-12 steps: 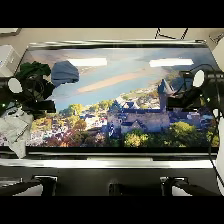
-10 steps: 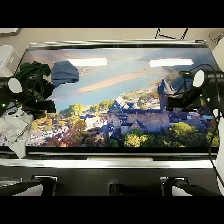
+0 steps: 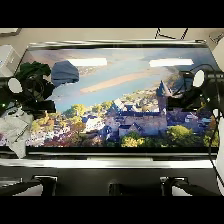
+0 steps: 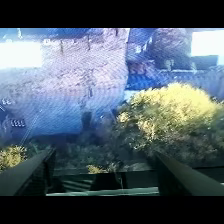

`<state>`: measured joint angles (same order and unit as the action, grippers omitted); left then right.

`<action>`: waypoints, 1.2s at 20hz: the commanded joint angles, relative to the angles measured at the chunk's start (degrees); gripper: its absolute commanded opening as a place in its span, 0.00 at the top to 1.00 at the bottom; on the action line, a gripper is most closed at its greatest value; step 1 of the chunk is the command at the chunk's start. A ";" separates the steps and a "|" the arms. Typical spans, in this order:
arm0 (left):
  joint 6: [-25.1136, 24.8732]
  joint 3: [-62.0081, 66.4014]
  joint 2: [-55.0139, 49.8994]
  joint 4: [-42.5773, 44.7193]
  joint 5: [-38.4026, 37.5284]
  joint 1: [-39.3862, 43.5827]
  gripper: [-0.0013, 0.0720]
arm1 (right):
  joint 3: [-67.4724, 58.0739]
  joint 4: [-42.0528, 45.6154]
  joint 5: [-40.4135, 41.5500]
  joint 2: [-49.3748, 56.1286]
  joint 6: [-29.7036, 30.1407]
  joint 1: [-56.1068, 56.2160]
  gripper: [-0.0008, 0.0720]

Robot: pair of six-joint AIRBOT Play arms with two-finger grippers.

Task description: Fold the clothes and pants, and hang the long-sleeved shirts on hangers.

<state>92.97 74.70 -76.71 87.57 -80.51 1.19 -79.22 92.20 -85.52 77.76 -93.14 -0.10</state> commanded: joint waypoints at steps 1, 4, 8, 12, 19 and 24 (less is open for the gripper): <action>0.02 0.00 -0.09 0.00 2.73 -0.02 0.00 | -0.07 -0.17 0.68 0.04 -1.11 0.07 0.03; 0.02 0.00 -0.13 -2.60 13.92 -0.02 0.00 | -0.04 -0.20 5.64 0.04 -1.09 0.07 0.03; 0.09 -0.07 -1.73 -10.25 39.28 0.68 0.00 | -0.04 -0.02 13.64 0.04 -1.07 0.07 0.03; 24.17 9.66 -17.25 -10.47 57.02 -2.93 0.00 | -0.04 -0.52 24.48 0.04 -1.11 0.07 0.06; 31.93 29.27 -44.00 -39.34 44.30 -8.79 0.00 | -0.04 -1.90 26.08 0.04 -1.09 0.07 0.06; 30.88 29.24 -47.01 -41.13 66.69 -4.76 0.00 | -0.04 -5.11 25.55 0.04 -1.07 0.07 0.05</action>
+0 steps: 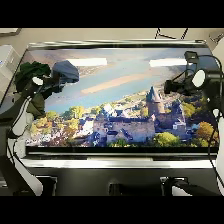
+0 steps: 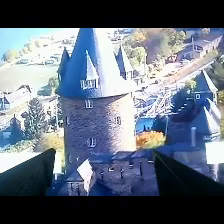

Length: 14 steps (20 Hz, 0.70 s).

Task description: Fold the clothes and pants, and hang the long-sleeved shirts on hangers.

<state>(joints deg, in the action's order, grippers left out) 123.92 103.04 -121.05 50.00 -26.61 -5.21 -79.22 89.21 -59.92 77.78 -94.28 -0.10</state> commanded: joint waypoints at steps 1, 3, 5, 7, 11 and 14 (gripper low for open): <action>-0.04 0.87 -2.84 -3.56 15.28 2.25 0.06 | -0.04 -2.95 -0.07 0.02 0.07 0.07 0.05; -0.04 0.90 -2.78 -3.56 15.56 2.67 0.89 | -0.07 -4.00 0.37 0.00 0.11 0.07 0.05; -5.38 0.90 0.26 -3.52 12.28 3.21 0.96 | -0.66 -2.89 0.50 -0.37 1.42 0.04 0.05; -27.82 0.90 8.24 -3.50 11.37 5.46 0.96 | -3.19 2.51 3.26 -1.95 -0.98 0.00 0.05; -54.95 0.85 33.38 0.26 -6.14 12.00 0.96 | -11.72 9.44 9.97 -6.95 -3.89 0.02 0.05; -52.13 0.13 47.30 6.23 -14.05 19.56 0.96 | -14.38 9.11 8.50 -12.26 -4.09 0.02 0.05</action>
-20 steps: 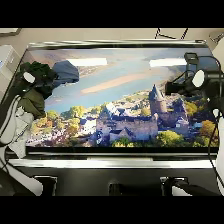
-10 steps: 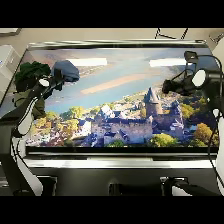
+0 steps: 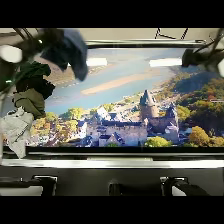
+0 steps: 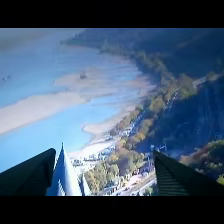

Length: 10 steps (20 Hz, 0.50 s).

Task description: Fold the clothes and pants, and hang the long-sleeved shirts on hangers.

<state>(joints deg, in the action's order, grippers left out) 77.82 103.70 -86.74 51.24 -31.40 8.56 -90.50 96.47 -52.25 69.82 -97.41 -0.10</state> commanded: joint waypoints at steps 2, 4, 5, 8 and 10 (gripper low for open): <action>2.34 -3.06 18.99 12.11 -10.38 11.58 0.96 | -3.10 1.75 -2.27 -7.82 -0.94 0.02 0.05; 16.68 -8.04 21.31 22.45 -15.74 16.35 0.96 | -3.10 1.77 -7.76 -10.84 -0.90 0.02 0.05; 21.79 -12.31 21.18 24.72 -18.64 18.34 0.96 | -3.10 1.75 -11.08 -11.80 -0.74 0.02 0.05; 31.41 -31.76 18.73 23.69 -14.64 25.05 0.96 | -3.04 1.77 -21.33 -11.76 -0.39 0.02 0.06; 37.62 -45.16 15.37 18.25 -7.26 29.75 0.96 | -3.04 1.75 -25.62 -10.10 1.33 0.02 0.06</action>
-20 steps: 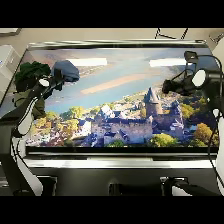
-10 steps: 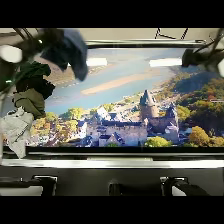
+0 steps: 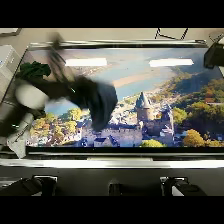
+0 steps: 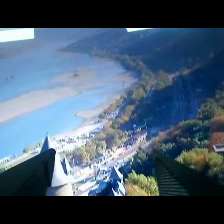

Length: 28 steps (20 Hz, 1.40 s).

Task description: Fold the clothes and pants, and hang the long-sleeved shirts on hangers.

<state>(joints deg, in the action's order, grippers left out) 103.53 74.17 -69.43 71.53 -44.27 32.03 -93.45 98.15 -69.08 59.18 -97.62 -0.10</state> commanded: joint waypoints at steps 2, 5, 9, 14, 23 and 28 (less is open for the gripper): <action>16.74 -25.09 -4.59 -11.82 14.97 8.96 0.96 | -0.09 -0.24 -11.65 3.34 2.49 0.02 0.06; 8.96 -25.24 -4.57 -19.56 13.92 7.26 0.00 | -0.09 -5.14 -15.43 8.96 3.89 0.02 0.05; -8.50 -13.33 2.10 -10.80 -9.44 -8.52 0.00 | 3.89 -27.91 -16.22 15.43 9.51 0.07 0.03; -12.41 -15.08 2.54 -12.26 -20.76 -31.21 0.00 | 18.01 -42.47 -13.60 18.69 13.14 0.07 0.02; -39.67 -32.85 -14.56 -64.41 -3.69 -25.90 0.00 | 34.88 -42.49 -11.96 18.67 13.94 0.07 0.02; -43.71 -32.87 -16.61 -70.97 1.29 -22.47 0.95 | 39.89 -44.24 -9.18 18.67 13.94 0.07 0.02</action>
<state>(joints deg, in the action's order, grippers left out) 64.40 41.76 -84.60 7.33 -46.02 7.99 -56.90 55.51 -80.14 77.80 -83.74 -0.10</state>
